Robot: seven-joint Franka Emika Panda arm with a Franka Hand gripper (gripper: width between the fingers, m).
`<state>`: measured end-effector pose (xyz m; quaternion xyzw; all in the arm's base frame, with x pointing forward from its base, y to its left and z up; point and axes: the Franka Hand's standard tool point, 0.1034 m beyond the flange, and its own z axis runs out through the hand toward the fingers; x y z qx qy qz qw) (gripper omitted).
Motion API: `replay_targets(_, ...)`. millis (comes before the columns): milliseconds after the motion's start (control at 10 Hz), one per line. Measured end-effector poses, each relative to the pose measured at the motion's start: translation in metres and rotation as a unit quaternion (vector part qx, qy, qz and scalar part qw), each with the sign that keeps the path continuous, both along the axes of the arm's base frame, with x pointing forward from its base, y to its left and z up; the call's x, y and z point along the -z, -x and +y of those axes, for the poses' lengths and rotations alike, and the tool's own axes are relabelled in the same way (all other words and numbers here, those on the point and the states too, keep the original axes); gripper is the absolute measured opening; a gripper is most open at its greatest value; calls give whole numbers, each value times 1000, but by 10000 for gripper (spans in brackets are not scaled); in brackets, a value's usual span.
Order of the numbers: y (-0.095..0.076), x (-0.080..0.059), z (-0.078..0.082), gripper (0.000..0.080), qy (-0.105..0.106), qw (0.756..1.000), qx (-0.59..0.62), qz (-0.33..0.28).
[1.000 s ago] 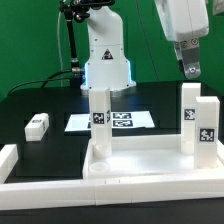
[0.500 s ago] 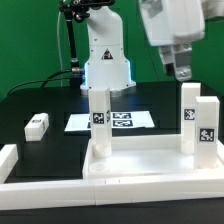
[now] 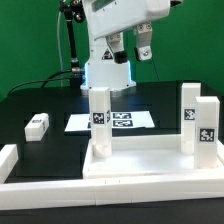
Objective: Assemble desk
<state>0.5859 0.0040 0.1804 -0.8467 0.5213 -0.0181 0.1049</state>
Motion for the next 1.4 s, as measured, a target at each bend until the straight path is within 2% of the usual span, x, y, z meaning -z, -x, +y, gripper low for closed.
replay_targets(300, 1, 2, -1, 649, 15, 994, -104, -15)
replay_targets(400, 8, 10, -8, 649, 33, 987, -156, -30)
replay_targets(500, 29, 18, -21, 649, 42, 974, -221, -33)
replay_targets(600, 47, 22, -40, 649, 46, 964, -259, -34)
replay_targets(700, 68, 30, -69, 649, 64, 936, -342, -46)
replay_targets(800, 83, 35, -96, 649, 73, 910, -405, -50)
replay_targets(900, 91, 36, -128, 649, 83, 891, -442, -55)
replay_targets(1000, 95, 36, -141, 649, 90, 876, -471, -55)
replay_targets(1100, 92, 34, -137, 649, 93, 869, -483, -56)
replay_targets(1400, 94, 36, -136, 649, 85, 869, -484, -50)
